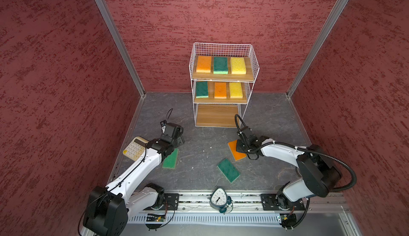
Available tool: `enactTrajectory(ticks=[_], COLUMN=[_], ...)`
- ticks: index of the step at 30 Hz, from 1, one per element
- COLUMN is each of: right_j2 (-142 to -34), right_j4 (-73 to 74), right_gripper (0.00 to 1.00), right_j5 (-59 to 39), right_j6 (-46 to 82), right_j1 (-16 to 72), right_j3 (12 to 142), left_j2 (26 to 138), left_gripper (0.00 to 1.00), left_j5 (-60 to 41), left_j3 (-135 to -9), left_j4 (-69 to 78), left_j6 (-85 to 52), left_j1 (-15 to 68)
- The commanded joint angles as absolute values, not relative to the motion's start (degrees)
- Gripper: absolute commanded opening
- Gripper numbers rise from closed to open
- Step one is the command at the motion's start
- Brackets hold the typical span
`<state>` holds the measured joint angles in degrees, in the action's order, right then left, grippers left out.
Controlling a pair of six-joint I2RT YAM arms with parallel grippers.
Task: Place and organize the cleaning sponges onto the shelf
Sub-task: 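Lower the right gripper over the orange sponge on the table, then close the right gripper on the orange sponge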
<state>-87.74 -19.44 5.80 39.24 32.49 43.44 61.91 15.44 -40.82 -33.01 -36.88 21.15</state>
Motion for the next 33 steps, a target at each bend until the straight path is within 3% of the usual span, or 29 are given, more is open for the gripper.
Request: enactTrajectory(ticks=[1,11,12,15,21,29,33], right_j2=[-86.9,-83.6,-81.6,-79.4,-76.2,-73.5,-72.8], right_j4=[-18.0,-17.9,-18.8,-21.6,-24.3,-23.1,-19.8], right_gripper=[0.32,0.39,0.42,0.66,0.75,0.94,0.99], right_j5=[8.7,7.3,6.3,6.2,6.1,3.3,1.4], right_j6=[39.7,40.4,40.3,38.9,36.1,35.6,32.8], right_j1=[30.4,29.2,29.2,29.1,29.2,29.2,29.2], right_j3=[43.7,45.3,45.5,45.0,42.8,38.7,37.4], left_j2=[61.4,60.7,60.3,59.3,57.7,53.6,52.2], left_gripper=[0.66,0.65,0.65,0.65,0.64,0.64,0.64], left_j5=[15.7,15.7,15.7,15.8,16.5,17.4,17.8], left_j3=[-41.5,-40.8,-40.5,-39.8,-40.2,-39.4,-39.0], left_j4=[-33.1,-33.5,-33.3,-33.4,-34.7,-36.2,-36.8], left_j6=[-37.8,-39.0,-39.3,-39.5,-39.6,-40.2,-40.6], left_j1=[20.8,21.3,21.4,21.8,22.0,22.9,23.1])
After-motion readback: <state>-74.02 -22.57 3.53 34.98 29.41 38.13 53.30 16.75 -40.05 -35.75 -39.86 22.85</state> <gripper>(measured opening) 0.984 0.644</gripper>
